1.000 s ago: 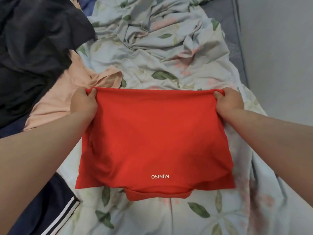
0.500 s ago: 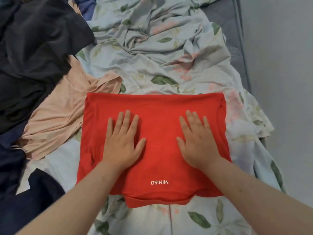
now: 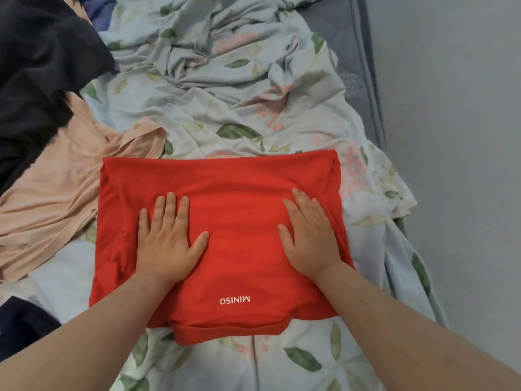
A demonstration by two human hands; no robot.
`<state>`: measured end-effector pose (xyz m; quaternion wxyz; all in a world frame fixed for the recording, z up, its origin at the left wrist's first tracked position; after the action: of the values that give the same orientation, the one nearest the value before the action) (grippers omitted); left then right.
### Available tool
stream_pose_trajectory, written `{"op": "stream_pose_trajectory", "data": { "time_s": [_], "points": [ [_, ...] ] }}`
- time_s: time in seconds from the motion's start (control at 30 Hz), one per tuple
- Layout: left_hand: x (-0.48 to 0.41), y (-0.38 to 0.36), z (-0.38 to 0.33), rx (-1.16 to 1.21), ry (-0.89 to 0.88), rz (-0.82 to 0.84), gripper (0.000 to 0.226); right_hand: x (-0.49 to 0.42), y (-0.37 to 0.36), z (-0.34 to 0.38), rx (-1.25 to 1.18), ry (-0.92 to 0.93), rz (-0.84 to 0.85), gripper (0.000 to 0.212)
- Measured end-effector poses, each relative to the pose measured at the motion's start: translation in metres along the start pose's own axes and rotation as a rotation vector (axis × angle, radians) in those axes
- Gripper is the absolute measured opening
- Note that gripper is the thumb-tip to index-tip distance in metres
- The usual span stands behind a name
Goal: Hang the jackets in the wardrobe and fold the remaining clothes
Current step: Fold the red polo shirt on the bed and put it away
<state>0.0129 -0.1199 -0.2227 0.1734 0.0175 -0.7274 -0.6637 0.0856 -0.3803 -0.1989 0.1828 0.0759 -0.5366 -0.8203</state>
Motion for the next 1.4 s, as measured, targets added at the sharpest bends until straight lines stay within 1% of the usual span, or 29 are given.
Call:
{"op": "stream_pose_trajectory", "data": {
  "time_s": [0.07,0.1,0.17,0.2,0.27,0.33,0.4,0.47,0.5,0.57,0.67,0.7,0.8,0.87,0.93,0.97,1.07,1.17,1.3,1.4],
  "points": [
    [-0.005,0.014,-0.018,0.063,0.083,-0.034,0.079,0.019,0.01,-0.008,-0.115,-0.187,-0.158,0.042],
    [-0.01,0.023,-0.034,0.106,0.088,-0.092,0.069,0.032,0.016,-0.015,-0.136,-0.306,-0.206,0.04],
    [-0.021,0.04,-0.081,0.198,-0.016,-0.226,0.044,0.06,0.025,-0.031,-0.227,-0.543,-0.219,0.038],
    [-0.027,0.046,-0.11,0.26,-0.092,-0.223,0.035,0.072,0.027,-0.036,-0.31,-0.627,-0.184,0.038],
    [-0.039,0.054,-0.168,0.409,-0.208,-0.086,0.026,0.085,0.031,-0.04,-0.429,-0.682,-0.113,0.043],
    [-0.051,0.056,-0.215,0.514,-0.199,0.078,0.033,0.09,0.032,-0.045,-0.476,-0.702,-0.081,0.047],
    [-0.057,0.052,-0.245,0.5,-0.117,0.192,0.049,0.09,0.035,-0.051,-0.535,-0.754,-0.035,0.045],
    [-0.06,0.049,-0.261,0.422,-0.052,0.246,0.066,0.089,0.036,-0.056,-0.63,-0.788,0.016,0.03],
    [-0.062,0.048,-0.265,0.381,-0.037,0.251,0.07,0.089,0.036,-0.056,-0.679,-0.801,0.049,0.023],
    [-0.065,0.043,-0.268,0.337,-0.053,0.259,0.063,0.09,0.036,-0.054,-0.808,-0.832,0.091,0.018],
    [-0.072,0.042,-0.262,0.447,-0.046,0.267,0.045,0.092,0.038,-0.045,-1.016,-0.866,0.086,0.009],
    [-0.073,0.043,-0.258,0.495,-0.044,0.255,0.039,0.093,0.038,-0.04,-1.057,-0.86,0.093,0.014],
    [-0.075,0.048,-0.244,0.663,-0.011,0.225,0.025,0.088,0.035,-0.021,-1.198,-0.753,0.118,0.041],
    [-0.074,0.054,-0.229,0.9,0.063,0.231,0.017,0.084,0.029,-0.004,-1.223,-0.698,0.133,0.049],
    [-0.07,0.063,-0.213,1.162,0.171,0.267,0.022,0.079,0.023,0.012,-1.252,-0.694,0.152,0.052],
    [-0.068,0.067,-0.199,1.239,0.209,0.28,0.021,0.076,0.02,0.025,-1.258,-0.679,0.167,0.053],
    [-0.065,0.081,-0.152,1.353,0.235,0.308,0.016,0.066,0.012,0.066,-1.216,-0.588,0.21,0.056],
    [-0.062,0.093,-0.102,1.461,0.281,0.292,0.021,0.059,0.003,0.106,-1.163,-0.543,0.293,0.075],
    [-0.056,0.102,-0.035,1.467,0.366,0.225,0.025,0.051,-0.013,0.158,-1.098,-0.486,0.406,0.084],
    [-0.052,0.106,0.011,1.456,0.388,0.168,0.029,0.043,-0.022,0.2,-1.027,-0.421,0.455,0.088]
  ]
}}
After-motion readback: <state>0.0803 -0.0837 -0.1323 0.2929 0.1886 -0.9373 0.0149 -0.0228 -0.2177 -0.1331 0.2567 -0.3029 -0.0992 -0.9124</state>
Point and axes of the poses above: each hand's wrist, its own x-axis away from the middle knuckle, its own y-axis out of the back of the hand, z = x × y, the point moved 2 cm from there along -x, towards the middle knuckle, and after that the axes turned 2 degrees about z, right-handed, at the moved point
